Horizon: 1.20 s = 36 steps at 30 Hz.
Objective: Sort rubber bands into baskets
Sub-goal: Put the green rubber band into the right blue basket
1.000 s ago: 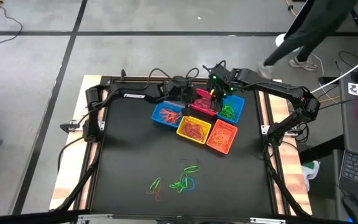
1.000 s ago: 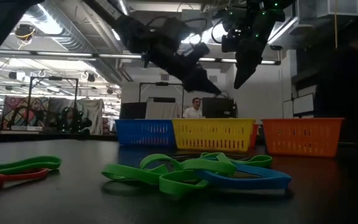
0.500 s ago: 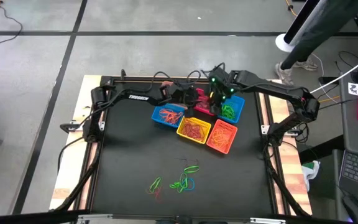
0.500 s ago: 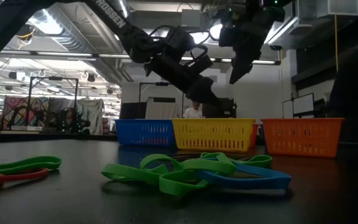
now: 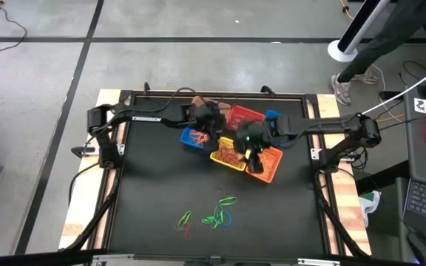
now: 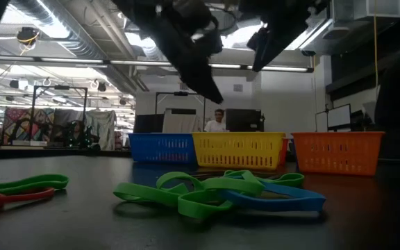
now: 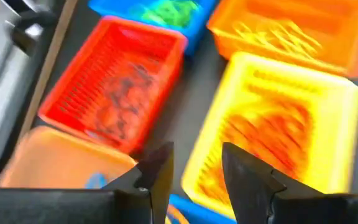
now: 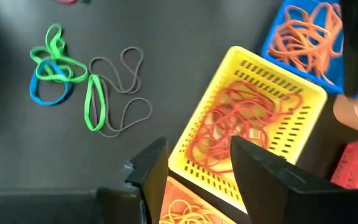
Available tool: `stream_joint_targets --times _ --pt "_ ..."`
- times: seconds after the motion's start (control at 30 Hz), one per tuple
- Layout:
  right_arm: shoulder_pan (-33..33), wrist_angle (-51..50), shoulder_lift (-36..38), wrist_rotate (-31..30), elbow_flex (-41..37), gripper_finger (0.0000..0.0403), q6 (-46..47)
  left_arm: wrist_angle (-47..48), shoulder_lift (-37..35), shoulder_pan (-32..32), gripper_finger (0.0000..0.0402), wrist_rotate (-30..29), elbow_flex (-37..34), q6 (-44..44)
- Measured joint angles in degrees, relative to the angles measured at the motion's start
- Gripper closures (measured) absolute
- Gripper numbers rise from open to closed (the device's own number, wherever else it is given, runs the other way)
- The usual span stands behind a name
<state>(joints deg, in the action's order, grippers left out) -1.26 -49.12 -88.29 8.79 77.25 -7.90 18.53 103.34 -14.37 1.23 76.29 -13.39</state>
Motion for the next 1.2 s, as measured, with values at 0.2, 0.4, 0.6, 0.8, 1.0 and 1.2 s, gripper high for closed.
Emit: stream_joint_targets --times 0.2,0.4,0.6,0.8,1.0,1.2 --pt "8.60 0.04 -2.21 -5.77 -0.07 0.0228 0.07 11.99 -4.91 5.34 0.0274 0.03 0.00 -0.02" --pt "14.36 0.00 -7.89 -5.78 -0.10 0.0228 0.00 16.26 -7.07 10.34 0.0274 0.07 0.00 -0.02" --pt "19.04 0.43 -14.31 -5.74 -0.11 0.0228 -0.02 16.89 -7.11 13.42 0.0274 0.07 0.00 -1.27" --pt "23.31 3.49 -19.83 -6.82 -0.11 0.0228 -0.04 16.99 -7.11 14.89 0.0274 0.07 0.00 -1.32" --pt "25.45 8.66 -22.53 -8.76 -0.11 0.0228 -0.05 17.05 -7.11 15.23 0.0274 0.07 0.00 -1.16" --pt "25.25 12.66 -22.67 -8.56 -0.11 0.0228 -0.05 17.07 -7.11 15.23 0.0274 0.04 0.00 -0.19"
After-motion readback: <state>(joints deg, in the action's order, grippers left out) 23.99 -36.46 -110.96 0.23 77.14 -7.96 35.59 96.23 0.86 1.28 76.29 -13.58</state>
